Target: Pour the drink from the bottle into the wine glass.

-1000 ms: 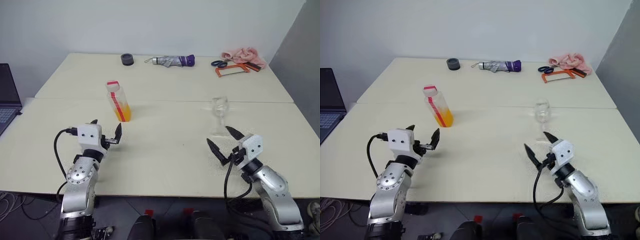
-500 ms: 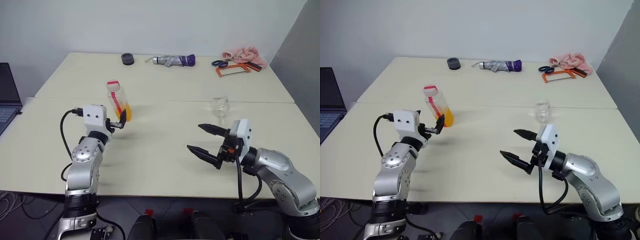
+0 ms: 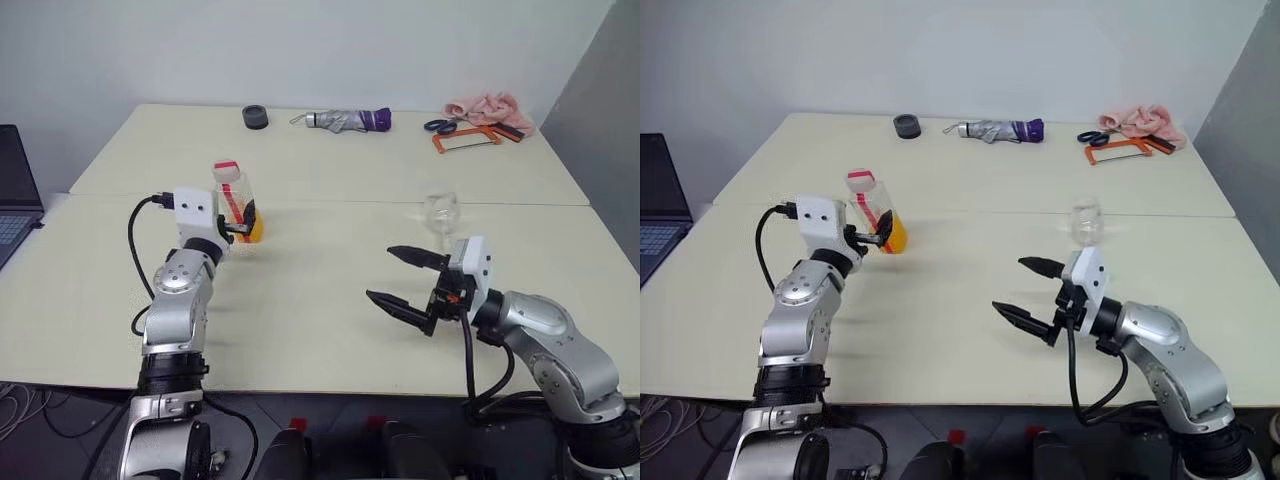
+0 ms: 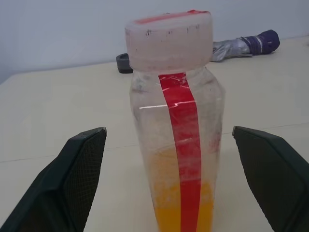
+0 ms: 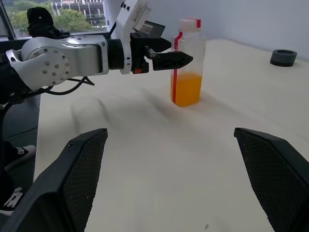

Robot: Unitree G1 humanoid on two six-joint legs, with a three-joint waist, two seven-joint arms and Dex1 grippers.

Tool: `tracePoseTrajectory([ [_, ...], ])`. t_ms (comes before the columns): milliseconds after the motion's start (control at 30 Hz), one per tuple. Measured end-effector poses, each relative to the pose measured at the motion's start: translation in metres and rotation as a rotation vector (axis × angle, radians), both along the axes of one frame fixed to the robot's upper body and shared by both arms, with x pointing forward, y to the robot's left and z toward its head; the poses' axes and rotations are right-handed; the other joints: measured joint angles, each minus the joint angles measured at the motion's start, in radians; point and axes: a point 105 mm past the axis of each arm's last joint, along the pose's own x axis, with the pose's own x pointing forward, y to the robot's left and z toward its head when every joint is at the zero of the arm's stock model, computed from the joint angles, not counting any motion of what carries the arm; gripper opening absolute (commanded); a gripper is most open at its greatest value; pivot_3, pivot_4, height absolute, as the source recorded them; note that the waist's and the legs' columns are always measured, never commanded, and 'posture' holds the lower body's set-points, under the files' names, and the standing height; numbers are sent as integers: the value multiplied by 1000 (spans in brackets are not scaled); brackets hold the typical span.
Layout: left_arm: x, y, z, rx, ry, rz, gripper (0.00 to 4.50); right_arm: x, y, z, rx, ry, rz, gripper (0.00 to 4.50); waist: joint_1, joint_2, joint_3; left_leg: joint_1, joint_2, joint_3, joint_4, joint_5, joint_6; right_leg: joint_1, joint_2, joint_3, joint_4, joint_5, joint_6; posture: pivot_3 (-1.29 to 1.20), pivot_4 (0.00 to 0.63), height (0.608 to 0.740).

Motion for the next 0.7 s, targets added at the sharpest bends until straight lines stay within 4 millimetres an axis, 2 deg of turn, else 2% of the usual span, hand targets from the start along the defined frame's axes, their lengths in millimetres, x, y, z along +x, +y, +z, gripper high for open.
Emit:
tracePoseTrajectory([
  [267,16,-8,13,-5,-10,-9,4484,2,11,16,24,-53,42,4500,0,0,0,0,-1,0,0,0,-1,0,-1,0,0,0,0,0,150,740],
  [467,23,-6,5,-18,32,-1,4484,3,17,23,21,-72,64,4500,-1,0,0,-1,-1,-1,0,1,-3,-1,-1,0,0,0,0,0,150,740],
  [700,28,-8,11,-25,34,-4,4484,3,20,22,23,-65,73,4500,-1,0,0,-1,-3,-1,0,2,-3,-1,-2,0,0,0,0,0,150,740],
])
